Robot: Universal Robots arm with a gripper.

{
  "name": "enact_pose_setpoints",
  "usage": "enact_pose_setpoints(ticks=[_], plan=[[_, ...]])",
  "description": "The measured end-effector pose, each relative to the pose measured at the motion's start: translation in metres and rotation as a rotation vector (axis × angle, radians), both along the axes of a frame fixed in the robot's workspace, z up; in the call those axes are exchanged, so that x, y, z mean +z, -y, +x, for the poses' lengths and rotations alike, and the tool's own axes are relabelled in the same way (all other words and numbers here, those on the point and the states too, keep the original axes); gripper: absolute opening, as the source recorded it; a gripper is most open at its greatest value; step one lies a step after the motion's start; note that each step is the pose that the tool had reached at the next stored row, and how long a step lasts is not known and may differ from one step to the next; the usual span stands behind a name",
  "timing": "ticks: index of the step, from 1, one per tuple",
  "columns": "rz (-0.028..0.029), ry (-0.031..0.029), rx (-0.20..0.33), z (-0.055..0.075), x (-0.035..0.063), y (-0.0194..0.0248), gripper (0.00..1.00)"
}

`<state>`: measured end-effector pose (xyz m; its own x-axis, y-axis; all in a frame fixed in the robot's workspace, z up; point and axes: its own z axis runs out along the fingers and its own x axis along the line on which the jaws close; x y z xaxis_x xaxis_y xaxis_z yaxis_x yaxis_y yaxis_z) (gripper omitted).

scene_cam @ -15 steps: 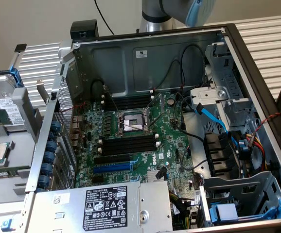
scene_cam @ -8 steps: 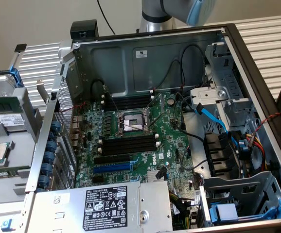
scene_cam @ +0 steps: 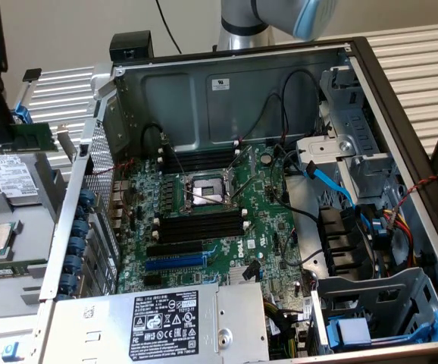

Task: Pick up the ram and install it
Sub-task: 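Pick up the ram and move it above insertion slot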

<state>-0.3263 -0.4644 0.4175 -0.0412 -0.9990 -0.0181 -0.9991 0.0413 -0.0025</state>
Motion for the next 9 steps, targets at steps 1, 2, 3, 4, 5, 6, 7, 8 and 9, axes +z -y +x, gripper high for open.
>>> enact_pose_setpoints(ticks=[1, 2, 3, 4, 5, 6, 7, 8, 9], plan=[[0.0, -0.0001, 0.0, 0.005, 0.0009, 0.0, 0.14], [0.0, -0.0003, 0.0, 0.009, 0.0015, 0.0, 0.14], [0.0001, -0.0004, 0.0, 0.014, 0.0017, 0.0, 0.14], [0.0002, -0.0006, 0.0, 0.018, 0.002, 0.0, 0.14], [0.0001, -0.0007, 0.0, 0.023, 0.0022, 0.0, 0.14], [0.0001, -0.0007, 0.0, 0.028, 0.0025, 0.0, 0.14], [0.0001, -0.0007, 0.0, 0.032, 0.0027, 0.0, 0.14], [0.0002, -0.0007, 0.0, 0.037, 0.0029, 0.0, 0.14], [0.0002, -0.0007, 0.0, 0.041, 0.0031, 0.0, 0.14]])
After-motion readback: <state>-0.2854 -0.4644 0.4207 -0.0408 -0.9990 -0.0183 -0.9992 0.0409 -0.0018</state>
